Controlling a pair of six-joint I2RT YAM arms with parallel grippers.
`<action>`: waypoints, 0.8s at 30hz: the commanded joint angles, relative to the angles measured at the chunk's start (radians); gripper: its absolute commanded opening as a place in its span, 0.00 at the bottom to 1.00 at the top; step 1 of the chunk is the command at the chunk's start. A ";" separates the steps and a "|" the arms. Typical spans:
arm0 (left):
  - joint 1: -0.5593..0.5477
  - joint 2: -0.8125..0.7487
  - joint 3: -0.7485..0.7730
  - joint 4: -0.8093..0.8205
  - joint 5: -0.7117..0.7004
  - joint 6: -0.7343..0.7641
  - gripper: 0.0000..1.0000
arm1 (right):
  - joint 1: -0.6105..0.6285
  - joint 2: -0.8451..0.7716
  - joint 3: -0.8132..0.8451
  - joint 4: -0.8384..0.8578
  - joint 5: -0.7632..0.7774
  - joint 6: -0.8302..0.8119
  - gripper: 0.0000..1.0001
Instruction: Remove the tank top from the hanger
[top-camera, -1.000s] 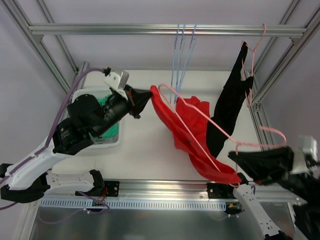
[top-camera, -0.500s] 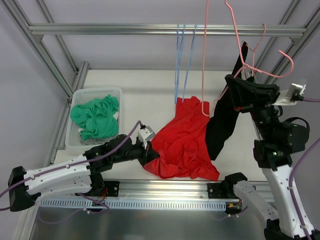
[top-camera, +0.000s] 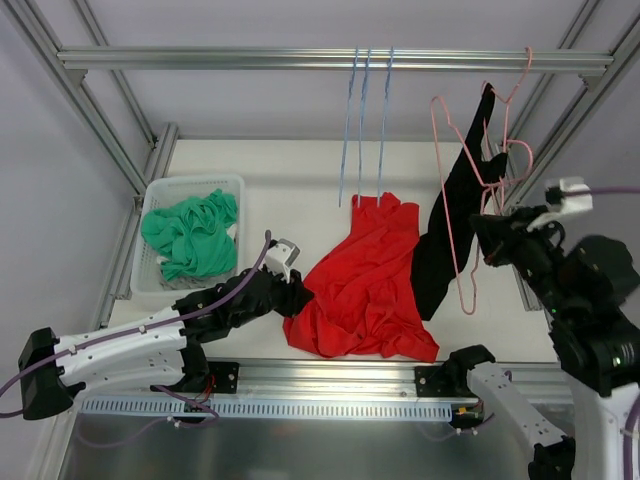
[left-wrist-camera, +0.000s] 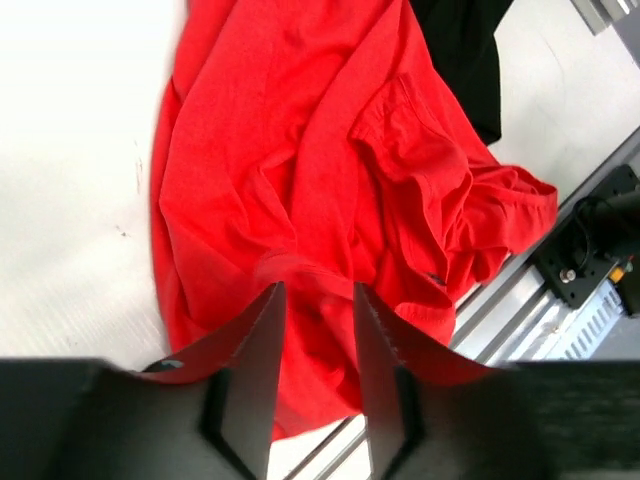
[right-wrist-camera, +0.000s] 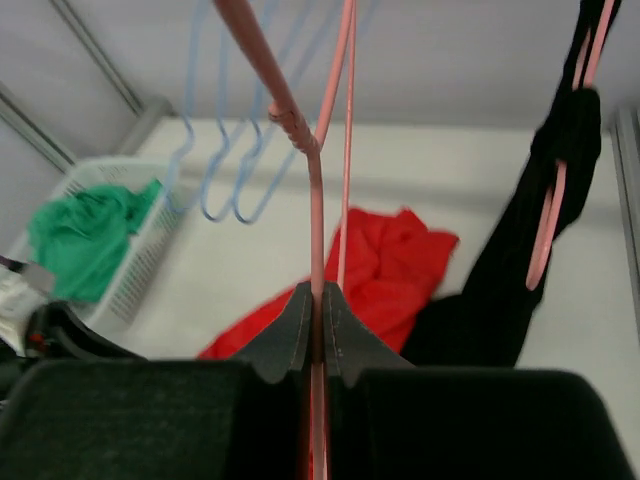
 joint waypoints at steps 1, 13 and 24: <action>0.003 0.009 0.079 -0.015 -0.059 -0.017 0.36 | 0.005 0.153 0.088 -0.117 0.121 -0.066 0.00; 0.002 0.051 0.106 -0.100 0.016 -0.021 0.99 | -0.007 0.803 0.665 -0.118 0.165 -0.150 0.00; -0.058 0.347 0.302 -0.100 -0.046 0.046 0.99 | -0.044 1.034 0.757 -0.121 0.092 -0.101 0.00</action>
